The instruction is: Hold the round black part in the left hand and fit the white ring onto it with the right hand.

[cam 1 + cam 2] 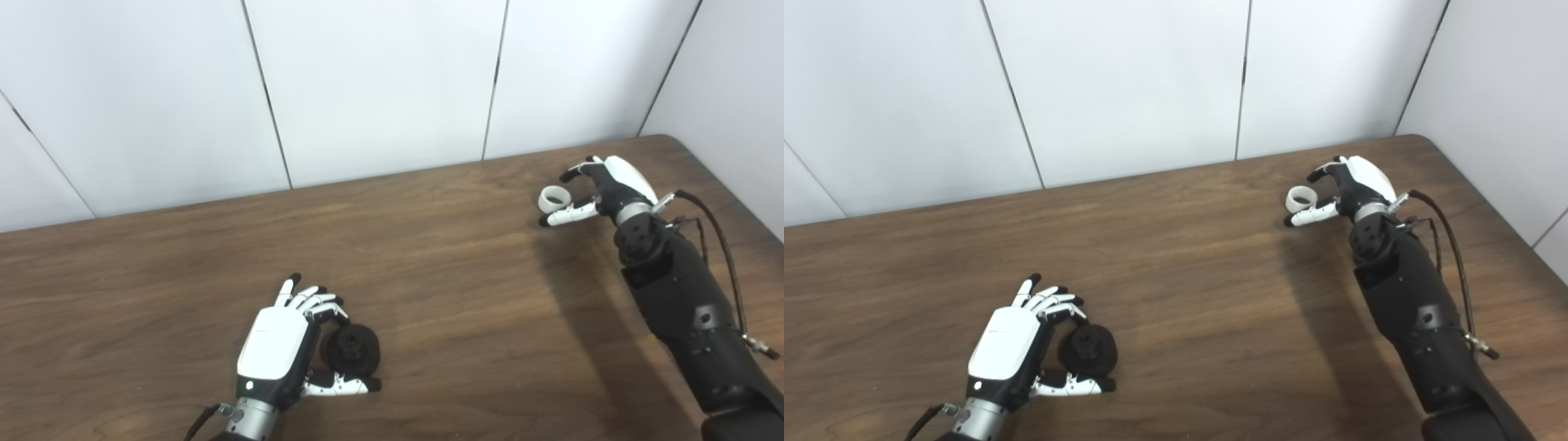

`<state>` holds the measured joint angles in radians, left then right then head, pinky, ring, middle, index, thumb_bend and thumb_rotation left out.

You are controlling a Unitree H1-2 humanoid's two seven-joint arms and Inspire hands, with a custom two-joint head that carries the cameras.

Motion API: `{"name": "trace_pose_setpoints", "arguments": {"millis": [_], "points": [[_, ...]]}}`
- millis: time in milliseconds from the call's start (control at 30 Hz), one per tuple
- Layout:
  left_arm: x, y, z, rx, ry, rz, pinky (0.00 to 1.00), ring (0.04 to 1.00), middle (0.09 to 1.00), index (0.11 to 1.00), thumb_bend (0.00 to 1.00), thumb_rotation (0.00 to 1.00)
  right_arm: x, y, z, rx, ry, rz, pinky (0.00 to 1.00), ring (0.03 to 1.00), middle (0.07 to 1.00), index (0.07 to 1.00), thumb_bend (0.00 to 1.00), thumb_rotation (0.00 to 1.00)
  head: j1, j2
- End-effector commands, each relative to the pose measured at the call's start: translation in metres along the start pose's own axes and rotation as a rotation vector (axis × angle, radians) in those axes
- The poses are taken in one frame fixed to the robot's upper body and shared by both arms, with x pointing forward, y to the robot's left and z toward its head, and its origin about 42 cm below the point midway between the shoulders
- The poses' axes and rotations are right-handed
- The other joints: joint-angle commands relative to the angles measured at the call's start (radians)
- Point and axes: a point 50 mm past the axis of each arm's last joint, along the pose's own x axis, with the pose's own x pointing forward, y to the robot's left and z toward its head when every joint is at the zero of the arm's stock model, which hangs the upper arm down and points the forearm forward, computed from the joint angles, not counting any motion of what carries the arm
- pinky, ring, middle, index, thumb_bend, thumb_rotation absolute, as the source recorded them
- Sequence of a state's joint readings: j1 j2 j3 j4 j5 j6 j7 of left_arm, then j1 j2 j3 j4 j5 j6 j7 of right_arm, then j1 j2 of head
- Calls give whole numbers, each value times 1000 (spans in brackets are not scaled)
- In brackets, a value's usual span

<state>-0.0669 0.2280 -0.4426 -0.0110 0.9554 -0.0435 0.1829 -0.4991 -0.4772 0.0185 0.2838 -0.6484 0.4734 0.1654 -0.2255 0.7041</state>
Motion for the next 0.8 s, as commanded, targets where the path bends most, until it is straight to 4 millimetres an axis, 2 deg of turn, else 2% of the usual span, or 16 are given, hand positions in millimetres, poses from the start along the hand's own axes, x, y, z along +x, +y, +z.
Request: {"name": "trace_pose_setpoints", "arguments": {"millis": [0,367,767], "points": [[-41,-31,-19,23,84,-128,1000,844,751,483,525,56,7,-31,14,-2,-36,-90,1000,1000,976,731,827,254,1,1],[-43,-31,-18,11,82,-125,1000,845,747,483,525,55,11,-25,13,19,-19,-76,1000,1000,966,730,823,256,7,2],[-46,-30,-17,11,85,-133,1000,853,753,483,525,55,14,-12,21,32,-28,-46,1000,1000,958,715,818,257,11,5]]}}
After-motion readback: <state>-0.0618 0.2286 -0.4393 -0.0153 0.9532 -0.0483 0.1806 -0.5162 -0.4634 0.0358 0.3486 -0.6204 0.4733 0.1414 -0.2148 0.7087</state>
